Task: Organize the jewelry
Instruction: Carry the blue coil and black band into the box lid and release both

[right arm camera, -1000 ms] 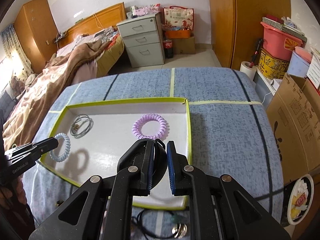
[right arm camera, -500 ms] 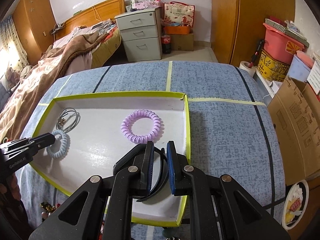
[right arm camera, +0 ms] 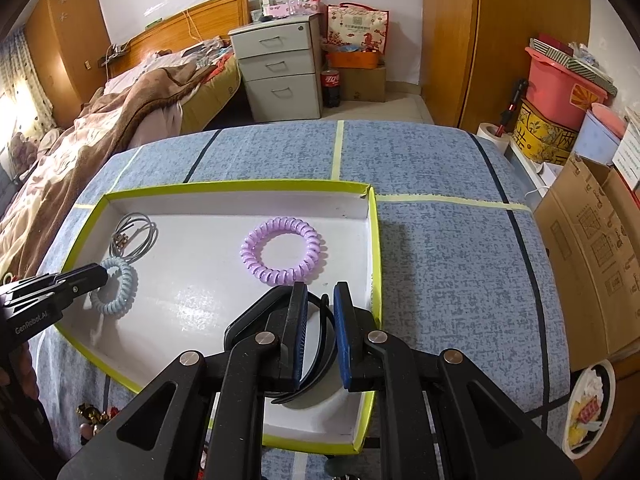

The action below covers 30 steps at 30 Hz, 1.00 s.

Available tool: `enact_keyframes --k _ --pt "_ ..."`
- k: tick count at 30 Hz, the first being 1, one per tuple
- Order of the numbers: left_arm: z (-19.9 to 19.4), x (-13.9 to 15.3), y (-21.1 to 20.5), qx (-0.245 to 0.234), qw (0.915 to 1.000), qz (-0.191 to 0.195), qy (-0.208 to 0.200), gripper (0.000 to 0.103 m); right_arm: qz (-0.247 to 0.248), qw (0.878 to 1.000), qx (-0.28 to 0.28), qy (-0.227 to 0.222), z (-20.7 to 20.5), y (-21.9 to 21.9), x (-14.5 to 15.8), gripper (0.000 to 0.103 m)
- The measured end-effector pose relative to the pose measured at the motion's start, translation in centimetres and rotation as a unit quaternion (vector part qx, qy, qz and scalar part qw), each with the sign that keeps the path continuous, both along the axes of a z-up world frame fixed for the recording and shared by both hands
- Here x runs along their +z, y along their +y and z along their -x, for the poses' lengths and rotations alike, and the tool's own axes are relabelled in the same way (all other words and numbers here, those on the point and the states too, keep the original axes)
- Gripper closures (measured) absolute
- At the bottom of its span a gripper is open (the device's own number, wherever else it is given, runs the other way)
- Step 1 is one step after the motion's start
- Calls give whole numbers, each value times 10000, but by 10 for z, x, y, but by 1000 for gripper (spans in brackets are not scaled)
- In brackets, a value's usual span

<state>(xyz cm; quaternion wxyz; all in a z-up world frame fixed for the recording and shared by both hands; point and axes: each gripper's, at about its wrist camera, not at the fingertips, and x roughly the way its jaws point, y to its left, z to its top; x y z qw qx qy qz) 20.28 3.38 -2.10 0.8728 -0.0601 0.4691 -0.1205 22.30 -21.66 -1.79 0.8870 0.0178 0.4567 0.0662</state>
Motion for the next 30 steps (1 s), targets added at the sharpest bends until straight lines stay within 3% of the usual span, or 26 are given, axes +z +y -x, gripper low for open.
enact_keyframes --k 3,7,16,19,21,30 --pt "0 1 0 -4 10000 28 9 89 7 10000 -13 1 0 -1 1 89" --pt "3 4 0 22 10000 76 -41 67 -22 10000 -38 -38 1 -3 2 89" --pt "19 14 4 41 9996 214 -155 62 -200 9992 73 -326 18 -6 17 88" --pt "30 24 6 36 9991 290 -292 59 -302 9986 139 -411 29 -4 23 74" --pt "37 30 8 36 9987 349 -360 56 -398 9980 204 -441 37 -4 26 56" --pt "80 38 16 59 9967 593 -548 48 -670 9945 601 -544 87 4 31 56"
